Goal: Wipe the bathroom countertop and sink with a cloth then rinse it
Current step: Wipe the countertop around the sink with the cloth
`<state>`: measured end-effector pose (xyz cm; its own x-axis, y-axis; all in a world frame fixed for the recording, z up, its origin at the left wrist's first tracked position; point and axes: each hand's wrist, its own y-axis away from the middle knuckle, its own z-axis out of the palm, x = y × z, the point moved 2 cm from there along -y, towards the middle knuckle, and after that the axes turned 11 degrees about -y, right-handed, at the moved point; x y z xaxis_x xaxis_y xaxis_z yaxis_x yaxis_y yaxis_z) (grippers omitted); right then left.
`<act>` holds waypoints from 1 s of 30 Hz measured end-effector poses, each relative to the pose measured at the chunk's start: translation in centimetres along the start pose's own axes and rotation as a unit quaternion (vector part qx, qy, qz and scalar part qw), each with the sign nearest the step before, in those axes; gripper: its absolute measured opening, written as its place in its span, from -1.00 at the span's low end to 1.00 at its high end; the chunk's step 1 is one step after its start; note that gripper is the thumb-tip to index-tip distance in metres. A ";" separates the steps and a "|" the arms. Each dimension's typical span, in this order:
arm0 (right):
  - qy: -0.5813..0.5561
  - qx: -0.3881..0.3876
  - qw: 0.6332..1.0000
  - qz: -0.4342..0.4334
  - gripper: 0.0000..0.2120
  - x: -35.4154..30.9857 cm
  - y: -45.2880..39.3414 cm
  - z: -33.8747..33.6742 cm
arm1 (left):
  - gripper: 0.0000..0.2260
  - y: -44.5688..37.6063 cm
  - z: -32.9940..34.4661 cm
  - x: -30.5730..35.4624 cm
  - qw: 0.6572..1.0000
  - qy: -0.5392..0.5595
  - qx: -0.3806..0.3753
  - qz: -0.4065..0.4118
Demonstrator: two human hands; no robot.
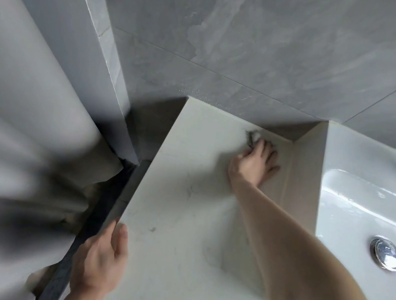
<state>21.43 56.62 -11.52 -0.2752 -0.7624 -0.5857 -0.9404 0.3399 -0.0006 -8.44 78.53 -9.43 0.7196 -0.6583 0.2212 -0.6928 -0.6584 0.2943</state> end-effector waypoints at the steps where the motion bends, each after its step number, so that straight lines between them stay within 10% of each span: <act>1: 0.001 -0.018 1.000 -0.016 -0.34 -1.3 1.1 0.8 | -0.41 0.0 0.0 0.0 1.000 -0.001 0.001 0.001; 16: -0.059 -0.317 0.860 -0.396 -0.40 -5.4 13.1 3.0 | -0.68 0.2 0.3 -0.2 0.999 0.010 0.020 0.027; 30: 0.084 -0.079 0.992 -0.060 -0.39 5.7 0.8 -4.0 | -0.54 -0.1 0.9 -0.8 0.999 -0.003 0.016 0.040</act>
<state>18.27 50.37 -11.55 -0.1763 -0.8777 -0.4457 -0.9843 0.1609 0.0724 -9.03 78.81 -10.47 0.6616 -0.7111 0.2379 -0.7493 -0.6147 0.2463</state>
